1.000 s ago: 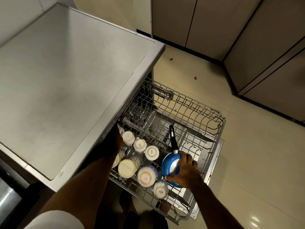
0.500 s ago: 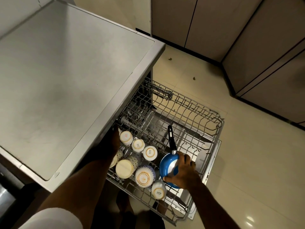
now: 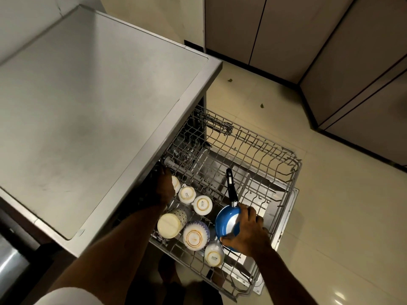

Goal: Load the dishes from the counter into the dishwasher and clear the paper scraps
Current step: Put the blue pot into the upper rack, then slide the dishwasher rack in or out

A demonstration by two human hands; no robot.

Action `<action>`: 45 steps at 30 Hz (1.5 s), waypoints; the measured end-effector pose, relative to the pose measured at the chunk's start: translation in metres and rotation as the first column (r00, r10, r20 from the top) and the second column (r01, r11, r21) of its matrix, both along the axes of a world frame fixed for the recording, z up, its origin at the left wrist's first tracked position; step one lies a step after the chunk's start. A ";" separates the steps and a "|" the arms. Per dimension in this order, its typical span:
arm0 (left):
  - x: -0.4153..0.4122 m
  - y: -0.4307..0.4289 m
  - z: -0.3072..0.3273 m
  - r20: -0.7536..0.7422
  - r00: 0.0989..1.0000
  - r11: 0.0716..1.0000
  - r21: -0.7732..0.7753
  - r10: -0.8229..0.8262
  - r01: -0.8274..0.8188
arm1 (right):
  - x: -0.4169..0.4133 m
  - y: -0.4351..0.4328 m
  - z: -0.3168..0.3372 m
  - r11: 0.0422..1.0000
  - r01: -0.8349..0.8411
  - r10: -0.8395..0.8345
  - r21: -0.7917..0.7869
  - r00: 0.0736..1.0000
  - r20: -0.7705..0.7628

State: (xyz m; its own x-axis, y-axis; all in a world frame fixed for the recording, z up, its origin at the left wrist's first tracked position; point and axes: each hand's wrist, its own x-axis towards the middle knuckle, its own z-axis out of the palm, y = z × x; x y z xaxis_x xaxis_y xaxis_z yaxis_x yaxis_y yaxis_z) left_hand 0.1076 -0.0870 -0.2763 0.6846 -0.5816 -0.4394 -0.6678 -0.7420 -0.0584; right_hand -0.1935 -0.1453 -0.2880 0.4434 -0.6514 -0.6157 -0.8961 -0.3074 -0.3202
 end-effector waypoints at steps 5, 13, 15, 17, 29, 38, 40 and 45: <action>-0.025 0.006 0.018 0.064 0.973 0.975 0.022 -0.221 0.220 | 0.004 -0.011 0.006 0.994 0.022 -0.020 0.107 0.999 -0.027; -0.066 0.000 0.087 -0.096 0.882 0.885 -0.117 -0.462 0.451 | 0.024 -0.007 0.059 0.991 -0.056 0.062 -0.117 0.997 0.047; -0.073 0.001 0.112 -0.063 0.884 0.877 -0.175 -0.463 0.447 | 0.036 -0.007 0.082 0.976 -0.086 0.110 -0.198 0.987 0.113; -0.076 0.003 0.132 -0.045 0.890 0.873 -0.222 -0.454 0.434 | 0.051 -0.008 0.107 0.964 -0.110 0.153 -0.241 0.974 0.166; -0.036 0.103 0.243 0.117 0.980 0.887 -0.417 -0.162 0.197 | 0.151 0.027 0.231 0.885 -0.330 0.449 -0.329 0.794 0.410; -0.011 0.270 0.287 0.101 0.952 0.874 -0.435 0.288 -0.218 | 0.248 0.132 0.268 0.696 -0.626 0.713 -0.351 0.546 0.440; -0.008 0.310 0.290 0.093 0.918 0.839 -0.449 0.386 -0.307 | 0.269 0.163 0.274 0.627 -0.698 0.766 -0.347 0.468 0.441; -0.008 0.403 0.294 0.061 0.819 0.746 -0.453 0.571 -0.487 | 0.309 0.250 0.289 0.452 -0.815 0.857 -0.364 0.283 0.430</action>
